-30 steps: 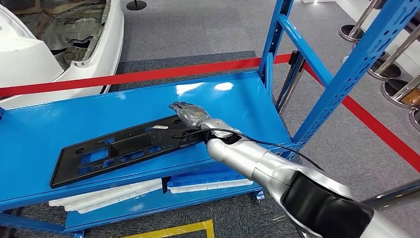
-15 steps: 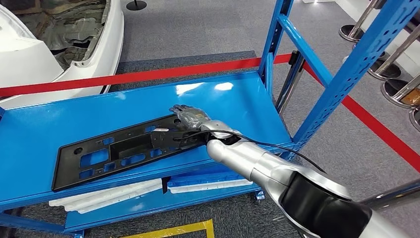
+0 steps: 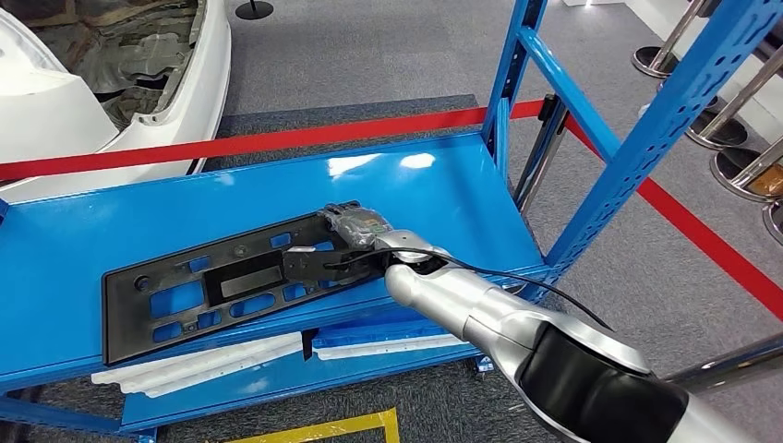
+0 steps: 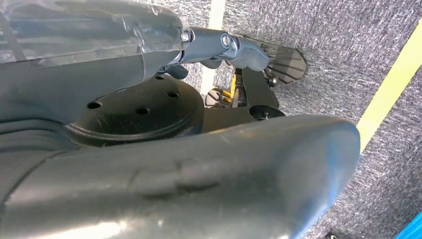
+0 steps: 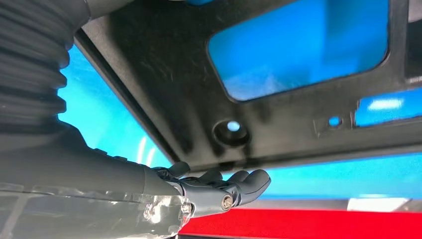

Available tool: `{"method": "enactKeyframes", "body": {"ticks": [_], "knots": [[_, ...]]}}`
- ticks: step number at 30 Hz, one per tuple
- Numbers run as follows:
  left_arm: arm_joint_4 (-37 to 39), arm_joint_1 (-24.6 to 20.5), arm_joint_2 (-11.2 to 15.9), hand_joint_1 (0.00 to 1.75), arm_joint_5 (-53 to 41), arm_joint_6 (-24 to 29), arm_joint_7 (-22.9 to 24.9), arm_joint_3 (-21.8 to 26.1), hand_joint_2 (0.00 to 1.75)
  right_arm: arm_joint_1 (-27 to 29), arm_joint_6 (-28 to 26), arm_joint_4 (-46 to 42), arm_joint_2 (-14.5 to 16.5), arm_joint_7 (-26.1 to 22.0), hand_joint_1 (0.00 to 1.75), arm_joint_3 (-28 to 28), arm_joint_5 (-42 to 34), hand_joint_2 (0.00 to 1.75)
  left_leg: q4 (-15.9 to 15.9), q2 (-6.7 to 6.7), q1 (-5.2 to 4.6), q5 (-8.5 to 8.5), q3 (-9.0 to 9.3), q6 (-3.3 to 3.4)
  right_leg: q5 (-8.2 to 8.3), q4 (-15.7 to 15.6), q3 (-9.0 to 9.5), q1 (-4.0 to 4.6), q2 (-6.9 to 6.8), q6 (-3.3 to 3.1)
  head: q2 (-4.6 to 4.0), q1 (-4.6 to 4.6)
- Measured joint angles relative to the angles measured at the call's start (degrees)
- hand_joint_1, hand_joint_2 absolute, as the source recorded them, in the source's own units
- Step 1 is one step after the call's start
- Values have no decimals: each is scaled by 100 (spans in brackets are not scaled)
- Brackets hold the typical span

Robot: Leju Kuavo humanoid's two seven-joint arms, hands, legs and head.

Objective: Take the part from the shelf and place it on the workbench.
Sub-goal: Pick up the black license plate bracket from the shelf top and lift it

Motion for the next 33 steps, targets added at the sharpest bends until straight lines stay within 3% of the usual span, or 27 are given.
{"method": "enactKeyframes", "body": {"ticks": [10, 28, 33], "knots": [[0, -24, 0, 0, -42, -77, -11, 0, 0, -317, -210, -825, -198, 385, 0, -137, 312, 175, 2, 2, 0, 2, 1, -3, 1, 1, -3, 0, 2, -1, 0, -1], [0, -31, 0, 0, -46, -109, -73, 0, 0, -364, -200, -1709, -471, 429, 0, -304, 398, 175, 1, 2, 0, 2, 0, -4, 1, 1, -2, 0, 2, -1, 0, -1], [0, -30, 0, 0, -74, -127, -121, 0, 0, -386, 15, -1874, -475, 424, 0, -304, 351, 175, 1, 1, 0, 2, 0, -4, 1, 1, -1, 2, 2, -1, 0, -1]]}}
